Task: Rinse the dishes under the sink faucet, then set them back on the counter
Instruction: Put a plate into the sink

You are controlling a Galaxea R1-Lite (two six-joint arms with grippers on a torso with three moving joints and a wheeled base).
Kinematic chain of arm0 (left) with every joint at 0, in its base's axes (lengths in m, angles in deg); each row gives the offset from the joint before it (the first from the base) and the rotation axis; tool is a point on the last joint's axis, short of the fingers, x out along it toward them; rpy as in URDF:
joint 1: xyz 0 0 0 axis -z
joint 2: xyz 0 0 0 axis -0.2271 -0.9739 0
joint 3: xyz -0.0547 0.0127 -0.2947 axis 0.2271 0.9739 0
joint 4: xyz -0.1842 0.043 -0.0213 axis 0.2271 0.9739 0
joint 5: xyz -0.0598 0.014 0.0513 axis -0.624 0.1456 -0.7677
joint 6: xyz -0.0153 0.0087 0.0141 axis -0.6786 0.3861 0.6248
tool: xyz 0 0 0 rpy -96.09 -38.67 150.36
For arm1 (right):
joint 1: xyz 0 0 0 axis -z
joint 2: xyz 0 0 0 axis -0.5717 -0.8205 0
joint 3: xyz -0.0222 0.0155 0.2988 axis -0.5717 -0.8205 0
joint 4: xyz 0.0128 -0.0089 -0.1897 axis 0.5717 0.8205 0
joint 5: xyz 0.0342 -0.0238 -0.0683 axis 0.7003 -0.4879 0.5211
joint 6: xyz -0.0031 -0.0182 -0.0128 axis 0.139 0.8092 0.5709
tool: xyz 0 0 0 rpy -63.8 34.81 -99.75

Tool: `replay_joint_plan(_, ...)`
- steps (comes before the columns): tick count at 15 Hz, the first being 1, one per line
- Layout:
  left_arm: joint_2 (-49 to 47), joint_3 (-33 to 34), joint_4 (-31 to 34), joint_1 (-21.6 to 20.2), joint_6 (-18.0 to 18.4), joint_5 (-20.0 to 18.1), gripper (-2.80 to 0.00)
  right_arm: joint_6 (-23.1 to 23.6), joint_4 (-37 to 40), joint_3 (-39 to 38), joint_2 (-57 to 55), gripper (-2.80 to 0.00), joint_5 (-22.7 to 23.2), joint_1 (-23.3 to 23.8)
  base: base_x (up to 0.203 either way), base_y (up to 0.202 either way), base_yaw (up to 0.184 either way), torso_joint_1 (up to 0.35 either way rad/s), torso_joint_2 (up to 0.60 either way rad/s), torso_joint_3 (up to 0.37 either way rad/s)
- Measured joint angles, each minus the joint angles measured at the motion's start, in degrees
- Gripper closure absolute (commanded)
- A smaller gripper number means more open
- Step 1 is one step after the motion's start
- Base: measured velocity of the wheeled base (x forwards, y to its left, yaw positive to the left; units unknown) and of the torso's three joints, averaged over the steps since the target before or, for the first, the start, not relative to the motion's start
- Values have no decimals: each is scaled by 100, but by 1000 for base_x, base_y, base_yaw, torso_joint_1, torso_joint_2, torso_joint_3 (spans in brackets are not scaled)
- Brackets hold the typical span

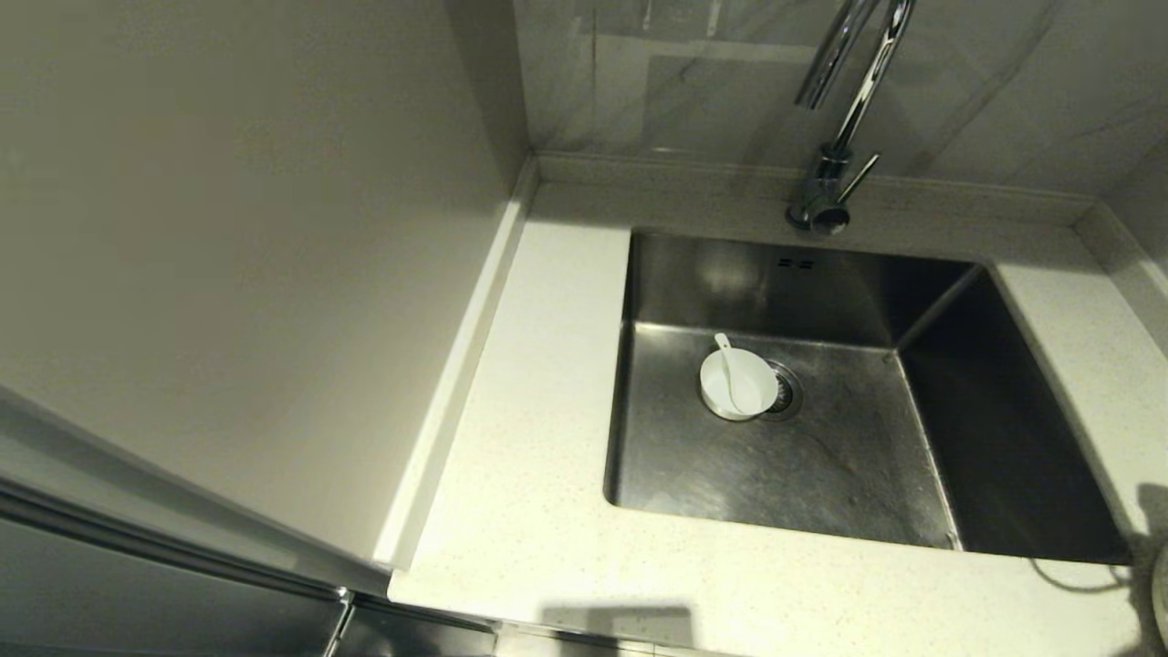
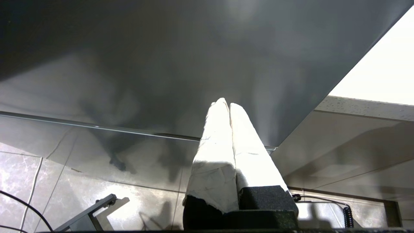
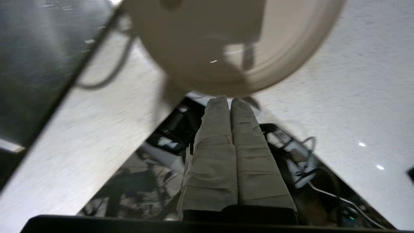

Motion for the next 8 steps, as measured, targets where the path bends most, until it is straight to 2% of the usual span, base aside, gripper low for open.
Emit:
replay_joint_plan(2, 0, 0, 0, 0, 0, 4, 0, 460, -838, -623, -49, 0, -240, 316, 0, 0, 0, 0, 0, 0)
replay_joint_plan(4, 0, 0, 2, 0, -3, 1, 0, 1147, -1866, -1034, -128, 0, -284, 589, 0, 0, 0, 0, 0, 0)
replay_joint_plan(8, 0, 0, 0, 0, -1, 0, 0, 2055, -2995, -1111, -266, 0, -42, 631, 0, 0, 0, 0, 0, 0)
